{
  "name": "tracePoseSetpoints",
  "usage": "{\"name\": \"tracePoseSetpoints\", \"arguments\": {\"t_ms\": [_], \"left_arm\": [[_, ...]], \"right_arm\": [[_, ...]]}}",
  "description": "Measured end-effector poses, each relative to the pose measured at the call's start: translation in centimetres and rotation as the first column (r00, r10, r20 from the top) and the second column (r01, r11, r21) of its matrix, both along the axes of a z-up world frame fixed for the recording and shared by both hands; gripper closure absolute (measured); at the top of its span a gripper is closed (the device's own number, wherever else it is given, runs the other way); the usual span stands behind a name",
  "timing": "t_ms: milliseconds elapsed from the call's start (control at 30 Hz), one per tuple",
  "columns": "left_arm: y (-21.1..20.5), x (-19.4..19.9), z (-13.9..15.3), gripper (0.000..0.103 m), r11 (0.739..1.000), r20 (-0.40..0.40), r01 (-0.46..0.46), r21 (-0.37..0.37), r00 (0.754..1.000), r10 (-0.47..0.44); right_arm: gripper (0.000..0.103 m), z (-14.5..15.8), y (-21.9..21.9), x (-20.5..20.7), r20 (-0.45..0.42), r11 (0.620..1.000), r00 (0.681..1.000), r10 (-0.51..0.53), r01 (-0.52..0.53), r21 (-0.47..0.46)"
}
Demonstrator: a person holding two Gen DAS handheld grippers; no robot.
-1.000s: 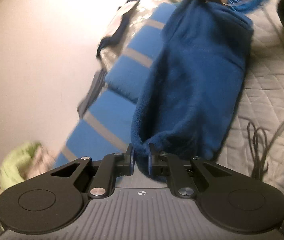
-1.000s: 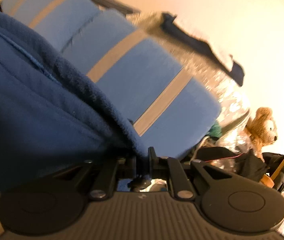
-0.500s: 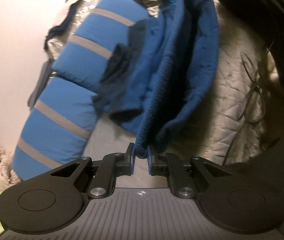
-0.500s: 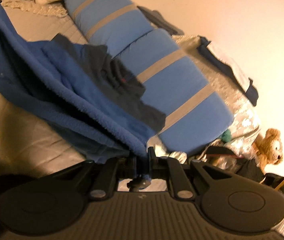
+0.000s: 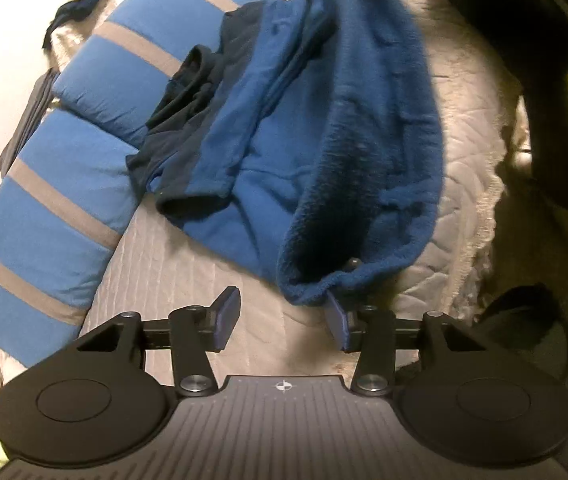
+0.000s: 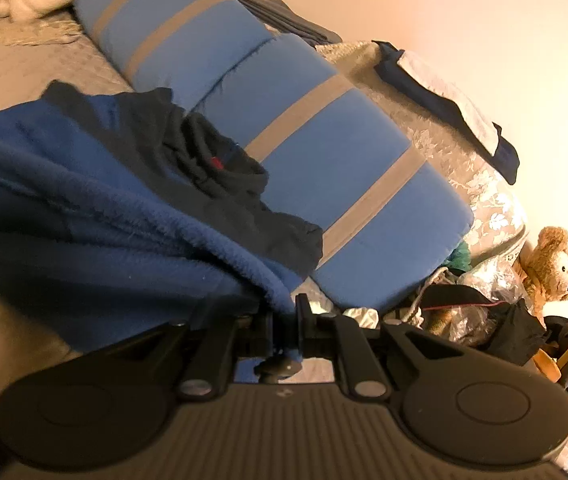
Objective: Fold clothes
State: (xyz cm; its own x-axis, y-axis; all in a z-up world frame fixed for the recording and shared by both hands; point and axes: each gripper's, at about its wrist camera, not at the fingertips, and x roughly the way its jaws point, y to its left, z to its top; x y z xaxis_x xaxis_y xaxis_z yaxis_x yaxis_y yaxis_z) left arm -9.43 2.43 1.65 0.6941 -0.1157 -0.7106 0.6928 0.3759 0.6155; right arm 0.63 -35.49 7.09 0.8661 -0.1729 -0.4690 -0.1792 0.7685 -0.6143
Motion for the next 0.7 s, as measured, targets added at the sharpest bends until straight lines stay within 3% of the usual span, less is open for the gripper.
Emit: {"name": "tracePoseSetpoints", "arguments": {"t_ms": [267, 500, 600, 700], "left_arm": [[-0.4, -4.2, 0.0, 0.048, 1.0, -0.02, -0.01, -0.011, 1.0, 0.01], [-3.0, -2.8, -1.9, 0.045, 0.979, 0.038, -0.197, 0.056, 0.98, 0.195], [-3.4, -1.0, -2.1, 0.045, 0.957, 0.089, -0.289, 0.013, 0.954, 0.286], [-3.9, 0.3, -1.7, 0.045, 0.942, 0.085, -0.331, -0.061, 0.938, 0.335]], "right_arm": [[0.092, -0.8, 1.0, 6.7, -0.02, 1.0, 0.999, -0.026, 0.026, 0.008], [0.092, -2.0, 1.6, 10.6, -0.041, 0.998, 0.998, -0.053, 0.054, 0.016], [0.092, -2.3, 1.6, 11.4, -0.045, 0.998, 0.997, -0.062, 0.063, 0.019], [0.092, -2.5, 1.5, 11.6, -0.048, 0.998, 0.997, -0.066, 0.067, 0.022]]}}
